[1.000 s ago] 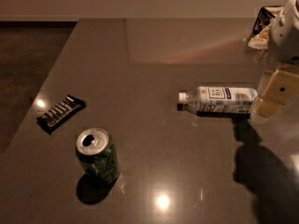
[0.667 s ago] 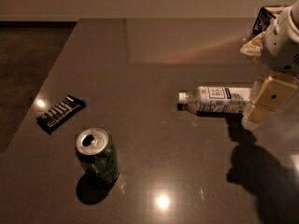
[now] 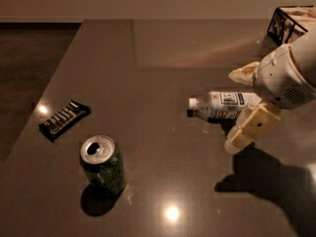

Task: Knock green can over

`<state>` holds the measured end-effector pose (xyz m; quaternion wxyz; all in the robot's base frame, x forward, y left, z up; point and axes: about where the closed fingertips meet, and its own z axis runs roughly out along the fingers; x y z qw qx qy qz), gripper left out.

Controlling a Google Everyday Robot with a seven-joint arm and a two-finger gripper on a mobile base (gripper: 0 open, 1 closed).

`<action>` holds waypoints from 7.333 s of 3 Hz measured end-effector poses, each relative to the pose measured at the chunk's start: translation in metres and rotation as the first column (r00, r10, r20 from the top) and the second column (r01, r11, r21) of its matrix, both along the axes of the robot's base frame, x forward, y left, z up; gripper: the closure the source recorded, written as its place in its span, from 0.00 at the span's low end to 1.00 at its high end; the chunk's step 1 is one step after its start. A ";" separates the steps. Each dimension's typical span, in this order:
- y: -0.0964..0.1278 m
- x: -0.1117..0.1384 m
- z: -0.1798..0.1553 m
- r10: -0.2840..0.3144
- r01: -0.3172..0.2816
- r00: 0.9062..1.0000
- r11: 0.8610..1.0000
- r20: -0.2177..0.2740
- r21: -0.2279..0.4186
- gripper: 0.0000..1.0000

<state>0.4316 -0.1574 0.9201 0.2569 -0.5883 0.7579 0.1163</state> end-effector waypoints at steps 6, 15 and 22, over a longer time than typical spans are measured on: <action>0.147 -0.061 -0.031 0.172 -0.138 0.982 0.932 -0.076 0.336 0.00; 0.183 -0.080 -0.003 0.119 -0.084 0.968 0.984 -0.223 0.159 1.00; 0.117 -0.052 -0.059 0.002 -0.109 0.919 0.963 -0.395 -0.247 0.00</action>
Offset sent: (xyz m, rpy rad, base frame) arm -0.0085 0.0293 -0.0198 0.1166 0.0503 0.0361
